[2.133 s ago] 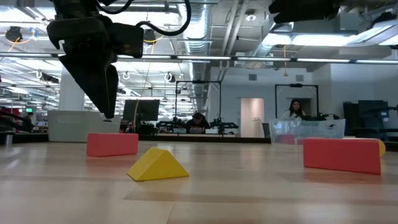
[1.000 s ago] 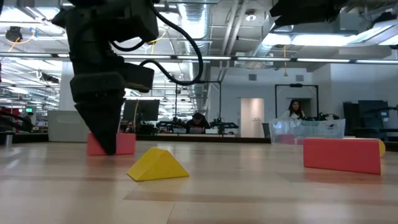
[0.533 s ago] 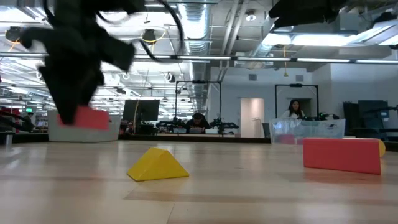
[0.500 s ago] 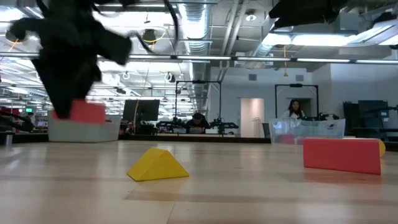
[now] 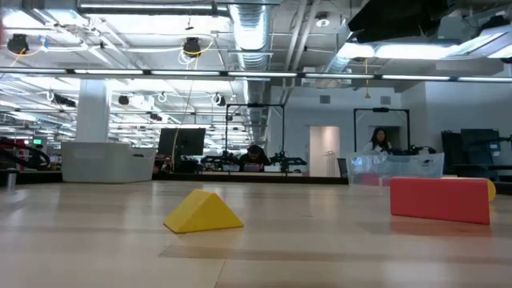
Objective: Sort & place blocks by color
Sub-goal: Put the left orange block into the white bin
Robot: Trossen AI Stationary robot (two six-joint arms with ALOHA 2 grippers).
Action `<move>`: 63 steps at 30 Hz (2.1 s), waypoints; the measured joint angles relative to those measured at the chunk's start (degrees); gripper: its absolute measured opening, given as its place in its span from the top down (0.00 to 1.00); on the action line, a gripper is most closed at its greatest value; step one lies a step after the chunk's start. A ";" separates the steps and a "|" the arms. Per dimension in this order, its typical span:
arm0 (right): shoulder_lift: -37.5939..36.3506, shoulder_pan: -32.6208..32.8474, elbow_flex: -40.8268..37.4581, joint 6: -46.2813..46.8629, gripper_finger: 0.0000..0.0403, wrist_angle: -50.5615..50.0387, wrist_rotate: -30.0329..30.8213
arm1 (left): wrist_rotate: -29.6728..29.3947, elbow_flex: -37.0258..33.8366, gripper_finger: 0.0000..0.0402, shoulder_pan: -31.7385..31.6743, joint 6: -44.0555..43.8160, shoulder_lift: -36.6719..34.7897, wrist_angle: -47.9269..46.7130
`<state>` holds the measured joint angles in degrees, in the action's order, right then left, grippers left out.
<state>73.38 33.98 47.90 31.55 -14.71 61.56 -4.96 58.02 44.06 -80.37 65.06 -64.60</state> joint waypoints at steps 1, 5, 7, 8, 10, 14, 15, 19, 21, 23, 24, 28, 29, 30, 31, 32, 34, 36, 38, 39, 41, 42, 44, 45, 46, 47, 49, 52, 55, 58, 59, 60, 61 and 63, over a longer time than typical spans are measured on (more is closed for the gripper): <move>0.00 0.00 0.00 0.00 0.35 0.14 0.02 | -0.76 -0.04 0.73 2.45 -3.76 -0.64 -0.66; 0.00 -0.19 0.00 0.08 0.35 0.18 0.02 | -2.88 -0.11 0.72 11.09 -17.67 -0.36 -5.48; 0.00 -0.37 0.00 0.13 0.35 0.19 0.02 | -3.88 -0.14 0.71 14.35 -24.28 1.12 -7.42; 0.00 -0.37 0.00 0.13 0.35 0.20 0.03 | -4.00 -0.17 0.70 15.65 -27.11 1.80 -7.86; 0.00 -0.39 0.00 0.13 0.35 0.21 0.04 | -4.03 -0.17 0.69 17.46 -31.44 3.25 -7.70; 0.00 -0.37 0.00 0.13 0.35 0.21 0.04 | -3.96 -0.17 0.70 19.58 -35.97 7.18 -5.98; 0.00 -0.37 0.00 0.12 0.35 0.21 0.03 | -3.48 -0.17 0.70 20.01 -36.26 8.33 -5.74; 0.00 -0.37 0.00 0.11 0.35 0.23 0.04 | 0.05 -0.17 0.71 20.36 -35.20 12.54 -4.59; 0.00 -0.46 0.00 0.11 0.35 0.23 0.04 | 0.31 -0.17 0.71 20.34 -35.20 13.83 -3.45; 0.00 -0.65 0.00 0.09 0.35 0.23 0.04 | -1.81 -0.17 0.71 20.34 -35.26 14.63 -0.96; 0.00 -0.76 0.00 0.09 0.35 0.23 0.04 | -3.02 -0.17 0.71 20.34 -35.25 14.89 0.23; 0.00 -1.06 0.00 0.04 0.35 0.23 0.04 | -4.77 -0.17 0.71 20.23 -35.11 14.99 2.63; 0.00 -1.14 0.00 0.04 0.35 0.23 0.04 | -4.71 -0.17 0.71 20.23 -35.27 14.99 2.49; 0.00 -1.14 0.00 0.00 0.35 0.23 0.04 | -4.68 -0.43 0.71 20.23 -35.55 14.96 2.84; 0.00 -1.14 0.00 -0.03 0.35 0.23 0.04 | -4.61 -1.25 0.71 20.23 -35.93 14.77 4.13; 0.00 -1.14 0.00 -0.04 0.35 0.23 0.04 | -4.48 -2.47 0.72 20.23 -36.21 14.68 6.14; 0.00 -1.14 0.00 -0.04 0.35 0.23 0.04 | -3.28 -5.53 0.72 20.23 -36.21 14.66 13.04; 0.00 -1.14 0.00 -0.04 0.35 0.23 0.04 | -2.16 -8.84 0.72 20.23 -35.93 14.70 20.83; 0.00 -1.14 0.02 -0.04 0.35 0.23 0.04 | -1.92 -11.35 0.72 20.26 -35.92 14.64 25.14; 0.00 -1.14 0.00 -0.04 0.35 0.23 0.04 | -1.87 -12.03 0.71 20.28 -35.89 14.74 25.77; 0.00 -1.14 0.00 -0.04 0.35 0.23 0.04 | -0.94 -12.87 0.71 20.20 -36.12 14.68 25.22; 0.00 -1.14 0.00 -0.04 0.35 0.23 0.04 | -0.01 -13.43 0.71 20.19 -36.34 14.68 24.80; 0.00 -1.14 0.00 -0.04 0.35 0.22 0.04 | 1.69 -14.31 0.71 20.25 -36.55 14.68 23.90; 0.00 -1.14 0.00 -0.04 0.35 0.23 0.04 | 1.77 -14.58 0.71 20.30 -36.55 14.68 23.94; 0.00 -1.14 0.00 -0.04 0.35 0.21 0.04 | 1.78 -14.97 0.71 20.28 -36.55 14.66 24.21; 0.00 -1.16 0.00 -0.04 0.35 0.23 0.04 | 1.76 -15.24 0.71 20.22 -36.51 14.67 24.04; 0.00 -1.18 0.00 -0.04 0.35 0.22 0.04 | 1.69 -15.52 0.70 20.21 -35.51 14.68 23.69; 0.00 -1.18 0.00 -0.04 0.35 0.22 0.04 | 2.41 -15.58 0.68 20.21 -33.60 14.68 23.67; 0.00 -1.18 0.00 -0.02 0.35 0.23 0.04 | 3.48 -15.60 0.64 20.19 -32.82 14.68 23.76; 0.00 -1.18 0.00 -0.02 0.35 0.23 0.00 | 3.74 -15.60 0.58 20.19 -32.35 14.68 23.78; 0.00 -1.18 0.00 -0.02 0.35 0.23 0.00 | 4.20 -15.60 0.55 20.20 -32.28 14.68 23.81; 0.00 -1.18 0.00 -0.02 0.35 0.23 -0.02 | 4.67 -15.60 0.53 20.19 -32.20 14.68 23.85; 0.00 -1.18 0.00 -0.02 0.35 0.23 -0.04 | 4.65 -15.60 0.50 20.19 -32.11 14.68 23.87; 0.00 -1.16 0.00 -0.02 0.35 0.23 -0.13 | 4.75 -15.60 0.46 20.19 -31.71 14.67 23.88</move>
<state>73.38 32.82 47.90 31.53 -14.48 61.43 -0.21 42.41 64.25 -112.08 79.73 -40.72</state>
